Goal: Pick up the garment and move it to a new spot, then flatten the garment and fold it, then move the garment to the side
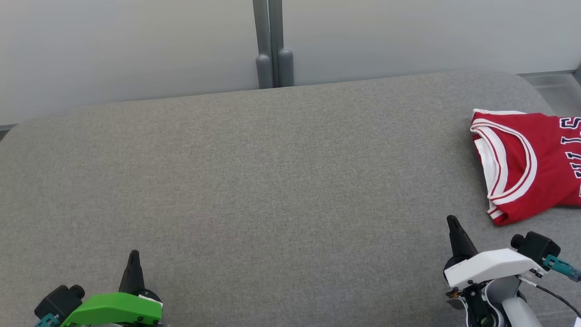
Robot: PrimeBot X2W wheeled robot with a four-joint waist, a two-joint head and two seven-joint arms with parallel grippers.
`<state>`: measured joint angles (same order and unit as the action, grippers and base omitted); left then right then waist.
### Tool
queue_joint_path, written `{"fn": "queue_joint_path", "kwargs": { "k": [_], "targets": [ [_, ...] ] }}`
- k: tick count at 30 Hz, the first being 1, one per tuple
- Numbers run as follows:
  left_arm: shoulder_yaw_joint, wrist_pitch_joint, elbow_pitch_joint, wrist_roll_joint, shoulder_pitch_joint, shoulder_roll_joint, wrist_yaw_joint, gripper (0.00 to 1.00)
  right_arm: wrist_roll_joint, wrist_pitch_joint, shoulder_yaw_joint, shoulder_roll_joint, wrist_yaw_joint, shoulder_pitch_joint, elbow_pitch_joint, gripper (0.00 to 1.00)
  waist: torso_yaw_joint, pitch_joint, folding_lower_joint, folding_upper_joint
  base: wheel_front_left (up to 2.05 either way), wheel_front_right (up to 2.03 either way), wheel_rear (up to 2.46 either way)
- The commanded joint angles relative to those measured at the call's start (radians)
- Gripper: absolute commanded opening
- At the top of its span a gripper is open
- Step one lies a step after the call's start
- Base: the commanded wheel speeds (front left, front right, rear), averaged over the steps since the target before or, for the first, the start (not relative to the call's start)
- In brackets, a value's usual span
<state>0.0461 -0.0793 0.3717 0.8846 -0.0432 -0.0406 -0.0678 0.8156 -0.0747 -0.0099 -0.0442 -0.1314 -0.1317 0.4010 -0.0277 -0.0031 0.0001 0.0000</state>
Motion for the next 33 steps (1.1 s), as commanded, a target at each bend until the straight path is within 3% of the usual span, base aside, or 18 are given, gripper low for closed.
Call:
{"fn": "queue_joint_path", "kwargs": {
  "k": [1,33],
  "targets": [
    [0.007,0.007,-0.017,0.03,-0.029,-0.007,-0.007,0.0,0.032,0.006,-0.006,-0.004,0.0,-0.005,-0.02,0.0,0.0,0.0,0.0,0.0,0.0,0.0,0.0],
    [0.039,0.097,-0.072,0.368,-0.052,-0.01,-0.036,0.0,0.404,0.099,-0.054,-0.006,0.0,0.004,-0.083,0.0,0.011,0.003,0.0,0.0,0.0,0.0,0.0]
  ]
}}
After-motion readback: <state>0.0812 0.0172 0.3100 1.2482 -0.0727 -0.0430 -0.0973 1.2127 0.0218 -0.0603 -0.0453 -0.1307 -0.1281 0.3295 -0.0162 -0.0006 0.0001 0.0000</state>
